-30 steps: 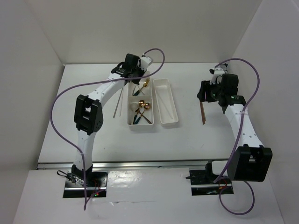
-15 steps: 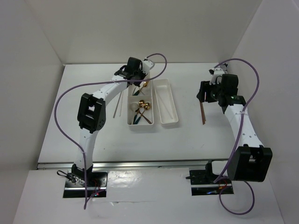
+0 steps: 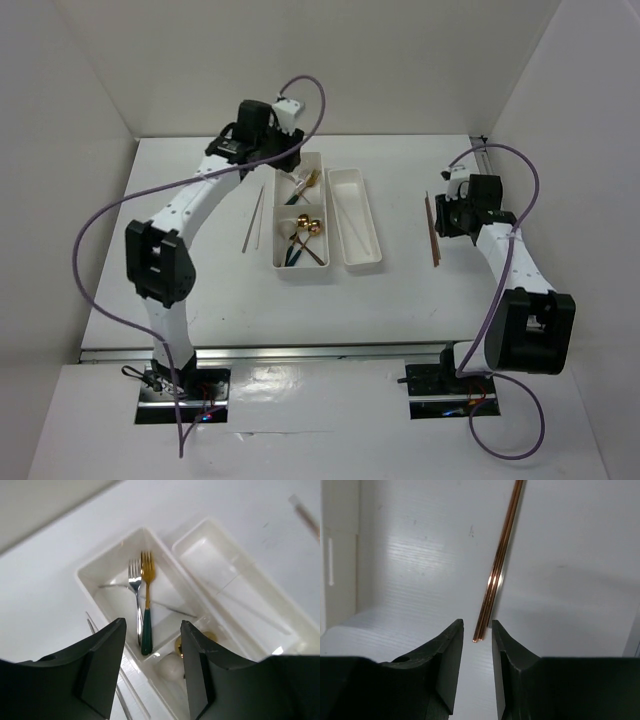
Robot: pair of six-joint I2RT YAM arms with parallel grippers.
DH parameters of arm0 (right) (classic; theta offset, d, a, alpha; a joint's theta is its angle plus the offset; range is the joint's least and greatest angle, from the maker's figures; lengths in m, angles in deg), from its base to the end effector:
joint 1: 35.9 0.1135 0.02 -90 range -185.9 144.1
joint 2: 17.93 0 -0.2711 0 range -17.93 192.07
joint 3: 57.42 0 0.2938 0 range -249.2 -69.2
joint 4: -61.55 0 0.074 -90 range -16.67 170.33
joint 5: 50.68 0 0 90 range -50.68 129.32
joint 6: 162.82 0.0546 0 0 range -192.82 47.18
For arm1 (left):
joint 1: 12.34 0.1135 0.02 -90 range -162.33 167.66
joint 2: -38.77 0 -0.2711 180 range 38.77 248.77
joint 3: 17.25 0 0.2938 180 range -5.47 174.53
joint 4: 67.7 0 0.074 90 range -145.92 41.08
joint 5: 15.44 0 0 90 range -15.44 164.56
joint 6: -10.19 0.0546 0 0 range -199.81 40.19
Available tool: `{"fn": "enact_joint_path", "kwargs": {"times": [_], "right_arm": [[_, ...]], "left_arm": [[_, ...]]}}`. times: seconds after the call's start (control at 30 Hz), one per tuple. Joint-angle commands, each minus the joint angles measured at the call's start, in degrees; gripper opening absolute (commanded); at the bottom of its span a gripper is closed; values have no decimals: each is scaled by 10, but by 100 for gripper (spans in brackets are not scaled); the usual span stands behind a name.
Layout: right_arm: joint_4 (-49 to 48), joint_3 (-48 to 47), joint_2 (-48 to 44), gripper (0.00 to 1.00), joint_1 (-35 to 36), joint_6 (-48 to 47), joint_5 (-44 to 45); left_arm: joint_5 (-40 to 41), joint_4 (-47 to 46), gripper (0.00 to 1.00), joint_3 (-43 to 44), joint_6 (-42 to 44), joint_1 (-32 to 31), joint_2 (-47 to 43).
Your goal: Sort the eating utensils into containers
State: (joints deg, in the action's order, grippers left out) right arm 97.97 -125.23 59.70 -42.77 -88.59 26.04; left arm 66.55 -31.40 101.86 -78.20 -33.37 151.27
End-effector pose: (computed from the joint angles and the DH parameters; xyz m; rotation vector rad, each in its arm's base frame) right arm 0.3384 -0.0281 0.2364 -0.2918 2.3337 0.0830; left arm 0.4890 -0.1962 0.3344 0.4962 2.0433 -0.3508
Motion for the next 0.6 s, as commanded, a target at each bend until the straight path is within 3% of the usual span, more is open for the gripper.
{"fn": "enact_joint_path", "kwargs": {"times": [0.0,0.23,0.57], "right_arm": [[-6,26,1,36,-17,-25,32],[17,81,-25,35,-17,-31,32],[1,106,-3,35,-17,-25,47]], "left_arm": [[-41,11,61,-6,-48,-2,-121],[-10,12,61,-99,-36,-2,-233],[-4,27,62,-99,-42,-2,-255]]}}
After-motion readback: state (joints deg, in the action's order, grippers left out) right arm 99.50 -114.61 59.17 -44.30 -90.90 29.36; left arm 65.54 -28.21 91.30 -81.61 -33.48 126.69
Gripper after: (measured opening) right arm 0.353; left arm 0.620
